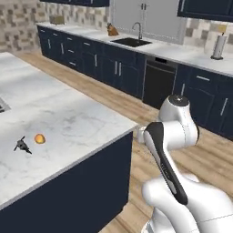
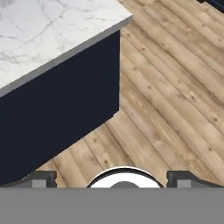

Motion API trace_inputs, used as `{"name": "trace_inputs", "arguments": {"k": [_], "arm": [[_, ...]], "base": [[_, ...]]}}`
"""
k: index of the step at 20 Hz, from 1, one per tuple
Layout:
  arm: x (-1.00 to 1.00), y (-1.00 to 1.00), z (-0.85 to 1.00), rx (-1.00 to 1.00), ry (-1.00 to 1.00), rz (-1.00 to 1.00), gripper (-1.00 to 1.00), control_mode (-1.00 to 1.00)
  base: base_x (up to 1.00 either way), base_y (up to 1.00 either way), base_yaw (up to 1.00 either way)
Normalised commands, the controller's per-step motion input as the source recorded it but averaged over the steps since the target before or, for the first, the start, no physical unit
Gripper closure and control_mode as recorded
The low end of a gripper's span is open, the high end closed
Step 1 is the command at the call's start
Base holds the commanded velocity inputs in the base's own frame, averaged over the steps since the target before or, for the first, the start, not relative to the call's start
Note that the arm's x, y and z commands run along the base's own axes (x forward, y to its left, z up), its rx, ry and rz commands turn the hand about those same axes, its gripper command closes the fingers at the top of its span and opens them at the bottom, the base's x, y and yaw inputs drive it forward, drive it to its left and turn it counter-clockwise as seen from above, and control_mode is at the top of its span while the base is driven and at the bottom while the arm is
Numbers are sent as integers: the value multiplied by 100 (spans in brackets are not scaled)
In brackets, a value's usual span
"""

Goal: Open the fridge, remove the mango, onion, and fish, and place them on any counter.

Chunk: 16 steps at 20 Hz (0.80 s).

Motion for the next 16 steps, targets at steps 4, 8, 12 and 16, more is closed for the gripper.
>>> {"name": "trace_inputs", "arguments": {"k": [4,8,12,16], "arm": [[0,0,0,0,0,0,-100,100],[0,0,0,0,0,0,-100,100],[0,0,0,0,0,0,-100,100],[0,0,0,0,0,0,-100,100]], "base": [[-16,-43,-79],[-10,-51,-79],[6,-73,-79],[54,-57,-72]]}}
